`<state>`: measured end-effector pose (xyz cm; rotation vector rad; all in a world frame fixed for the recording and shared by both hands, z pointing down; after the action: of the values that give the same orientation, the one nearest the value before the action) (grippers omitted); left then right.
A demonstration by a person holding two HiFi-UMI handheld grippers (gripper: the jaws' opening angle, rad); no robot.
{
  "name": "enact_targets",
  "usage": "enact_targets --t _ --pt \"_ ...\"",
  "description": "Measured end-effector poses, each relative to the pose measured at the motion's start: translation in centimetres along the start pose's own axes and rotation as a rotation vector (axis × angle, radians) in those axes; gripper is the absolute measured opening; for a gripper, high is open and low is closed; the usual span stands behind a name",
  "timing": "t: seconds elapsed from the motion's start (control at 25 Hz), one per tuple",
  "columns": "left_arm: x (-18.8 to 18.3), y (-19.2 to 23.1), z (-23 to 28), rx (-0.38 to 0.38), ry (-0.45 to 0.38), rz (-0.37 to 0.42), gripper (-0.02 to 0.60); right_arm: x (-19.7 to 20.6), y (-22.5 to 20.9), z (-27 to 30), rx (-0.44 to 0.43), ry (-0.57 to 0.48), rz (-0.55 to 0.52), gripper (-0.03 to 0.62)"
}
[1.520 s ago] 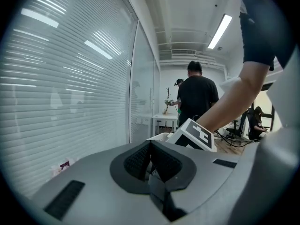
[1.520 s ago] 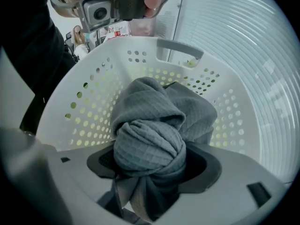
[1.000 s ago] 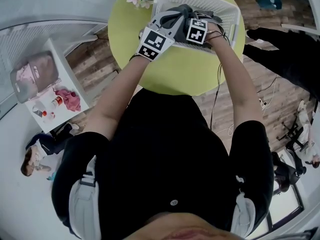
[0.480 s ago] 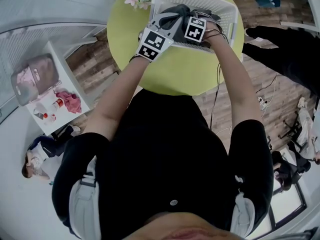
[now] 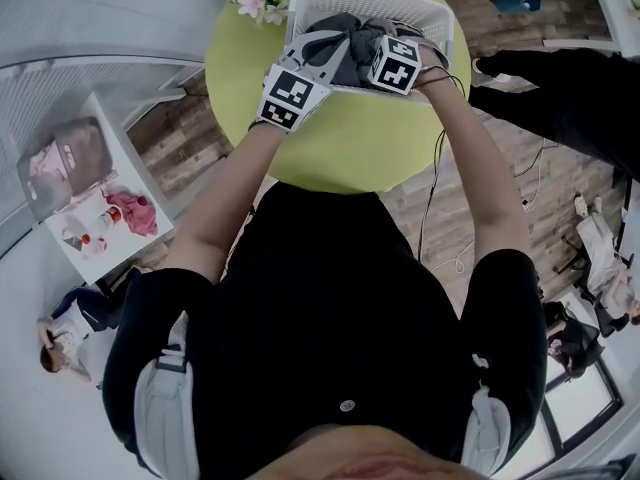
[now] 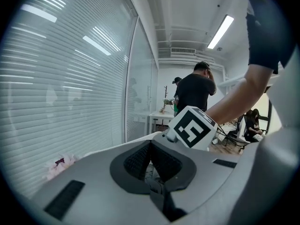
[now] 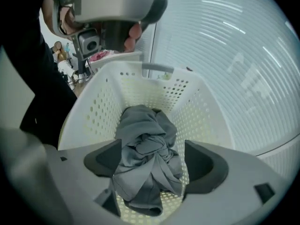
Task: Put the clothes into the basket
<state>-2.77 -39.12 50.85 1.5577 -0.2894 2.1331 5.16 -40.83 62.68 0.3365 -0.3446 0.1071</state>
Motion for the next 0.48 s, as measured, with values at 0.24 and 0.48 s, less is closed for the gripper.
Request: enact_targets --t 0.24,0.48 --pt "-3.6 -2.2 -2.4 0.011 -0.098 -0.002 0.011 -1.3 -2.1 -8.2 0.157 -0.213 0.219 0.402" --pt "-7.3 -6.4 -5.5 0.038 -0.178 0.036 0.011 -1.8 -1.2 -17.0 0.24 -0.468 0.476 0.4"
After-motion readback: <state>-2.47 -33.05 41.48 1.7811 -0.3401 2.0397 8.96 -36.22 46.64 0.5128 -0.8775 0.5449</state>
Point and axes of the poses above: the fingertips, and each gripper's own axes: z forward along the fingers, y to its left, x out of its underside, the point moved 4 cm from there along -z, backward along the fingers, and after that the axes turned 10 degrees about x, right-handed, at the moved point
